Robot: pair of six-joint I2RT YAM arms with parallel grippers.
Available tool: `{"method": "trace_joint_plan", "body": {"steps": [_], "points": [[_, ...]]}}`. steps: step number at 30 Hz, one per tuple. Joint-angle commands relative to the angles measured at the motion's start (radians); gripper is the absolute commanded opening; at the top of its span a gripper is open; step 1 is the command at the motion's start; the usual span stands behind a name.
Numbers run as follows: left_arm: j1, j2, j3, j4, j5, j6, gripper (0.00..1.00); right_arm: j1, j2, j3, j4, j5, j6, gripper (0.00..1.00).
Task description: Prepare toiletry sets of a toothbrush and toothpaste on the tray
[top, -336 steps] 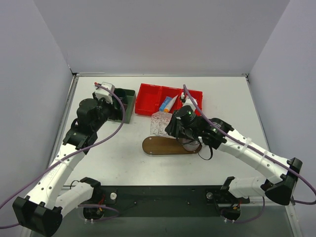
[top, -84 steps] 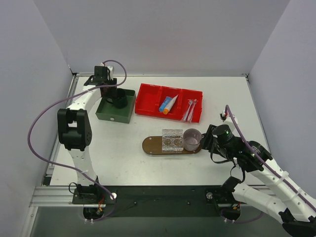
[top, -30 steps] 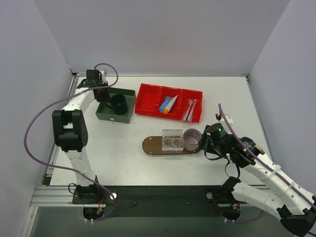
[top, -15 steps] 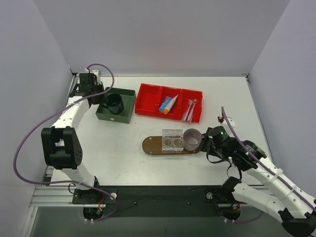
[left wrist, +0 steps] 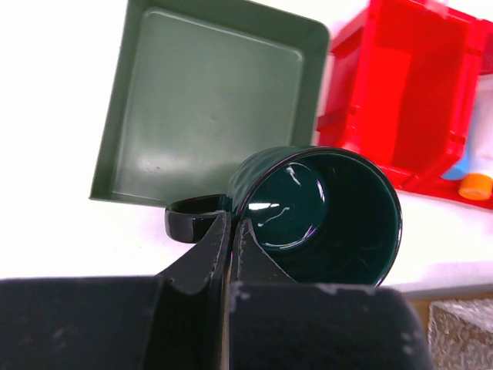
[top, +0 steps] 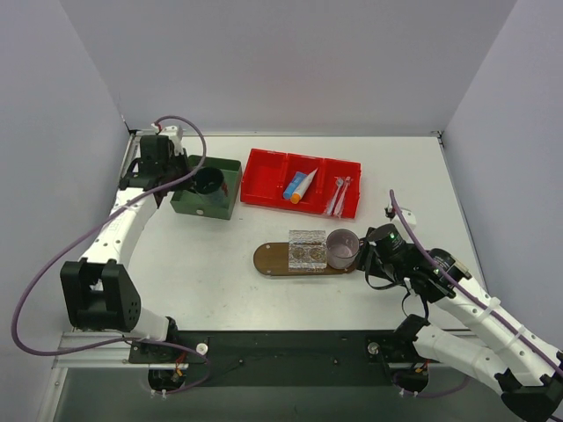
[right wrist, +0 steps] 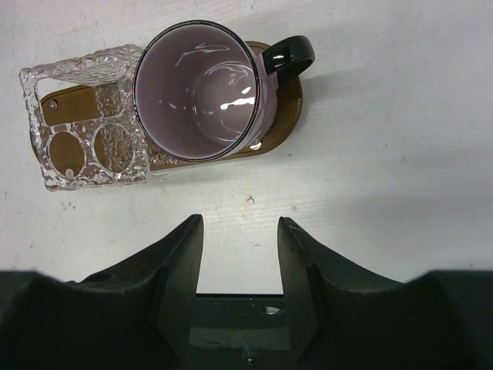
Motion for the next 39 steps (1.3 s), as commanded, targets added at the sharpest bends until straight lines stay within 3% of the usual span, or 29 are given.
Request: {"method": "trace_joint_plan", "body": {"steps": [1, 20, 30, 39], "points": [[-0.045, -0.126, -0.011, 0.022, 0.001, -0.021, 0.00, -0.001, -0.013, 0.016, -0.005, 0.022, -0.018, 0.39], [-0.334, -0.350, -0.211, -0.072, -0.140, -0.150, 0.00, -0.003, -0.044, -0.003, 0.003, 0.050, -0.018, 0.39], [-0.533, -0.368, -0.239, -0.076, -0.204, -0.268, 0.00, -0.003, -0.059, -0.041, 0.018, 0.069, -0.014, 0.40], [-0.605, -0.319, -0.266, -0.058, -0.235, -0.317, 0.00, -0.003, -0.076, -0.038, 0.018, 0.080, -0.022, 0.39]]}}
